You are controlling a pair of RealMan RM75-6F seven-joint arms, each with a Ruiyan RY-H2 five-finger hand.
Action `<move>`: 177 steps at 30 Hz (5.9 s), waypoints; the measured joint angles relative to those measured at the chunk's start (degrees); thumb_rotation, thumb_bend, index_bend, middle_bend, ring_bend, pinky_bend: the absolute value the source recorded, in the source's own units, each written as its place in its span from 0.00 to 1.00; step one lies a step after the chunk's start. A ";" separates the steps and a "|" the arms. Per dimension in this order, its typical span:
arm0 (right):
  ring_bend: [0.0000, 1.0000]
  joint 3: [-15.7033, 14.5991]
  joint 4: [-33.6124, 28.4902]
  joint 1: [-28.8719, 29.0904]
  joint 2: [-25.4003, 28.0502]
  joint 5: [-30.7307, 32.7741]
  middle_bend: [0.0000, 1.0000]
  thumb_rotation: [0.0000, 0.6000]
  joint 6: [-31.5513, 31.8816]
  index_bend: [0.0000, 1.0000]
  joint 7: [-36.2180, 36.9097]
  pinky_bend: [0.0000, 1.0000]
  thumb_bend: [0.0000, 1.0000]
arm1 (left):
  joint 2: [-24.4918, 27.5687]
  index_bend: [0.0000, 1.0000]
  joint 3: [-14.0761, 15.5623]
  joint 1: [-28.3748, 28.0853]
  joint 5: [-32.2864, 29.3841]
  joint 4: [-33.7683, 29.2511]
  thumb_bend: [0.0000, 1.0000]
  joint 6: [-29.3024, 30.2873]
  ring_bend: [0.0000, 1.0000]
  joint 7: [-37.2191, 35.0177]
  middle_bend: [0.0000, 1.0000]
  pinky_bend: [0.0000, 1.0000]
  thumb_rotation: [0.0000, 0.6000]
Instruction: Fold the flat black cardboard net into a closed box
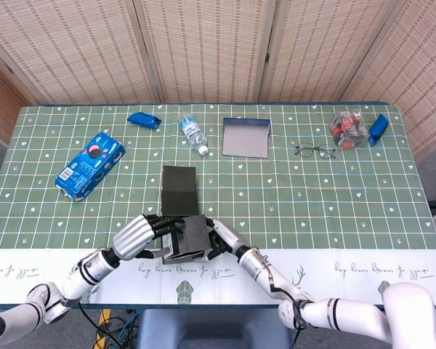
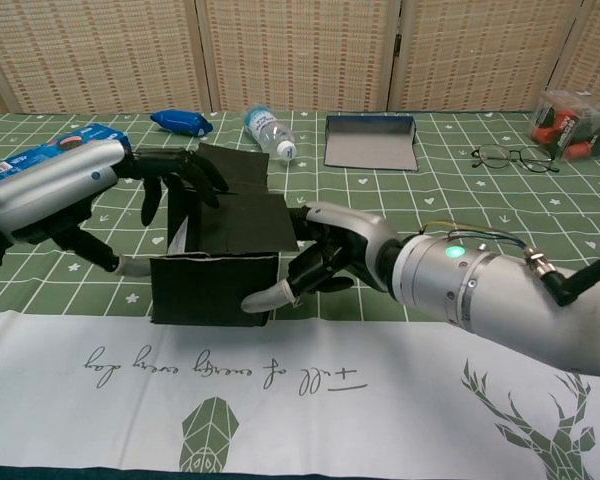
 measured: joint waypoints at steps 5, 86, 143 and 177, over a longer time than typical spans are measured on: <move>0.80 -0.04 0.15 -0.58 0.37 -1.23 0.47 1.00 0.01 0.47 1.69 1.00 0.33 | 0.41 0.30 0.03 0.60 -0.67 0.19 0.13 1.29 0.44 -0.32 0.22 0.58 1.00; 0.80 -0.94 4.83 -2.01 -3.29 -3.56 0.38 1.00 5.64 0.41 -1.07 1.00 0.36 | 4.07 0.12 4.30 0.37 -0.36 1.72 0.13 4.98 0.25 3.60 0.10 0.58 1.00; 0.59 -2.27 -22.92 -12.62 24.18 -14.73 0.00 1.00 20.45 0.00 -2.02 1.00 0.05 | 9.16 0.00 -3.33 9.67 -29.94 -38.55 0.13 -26.52 0.45 4.37 0.00 0.73 1.00; 0.59 -5.41 -21.97 -15.15 26.14 -15.68 0.00 1.00 22.32 0.00 3.86 1.00 0.11 | 2.06 0.20 -9.81 8.20 -31.58 -30.82 0.13 -33.18 0.53 -3.84 0.17 0.73 1.00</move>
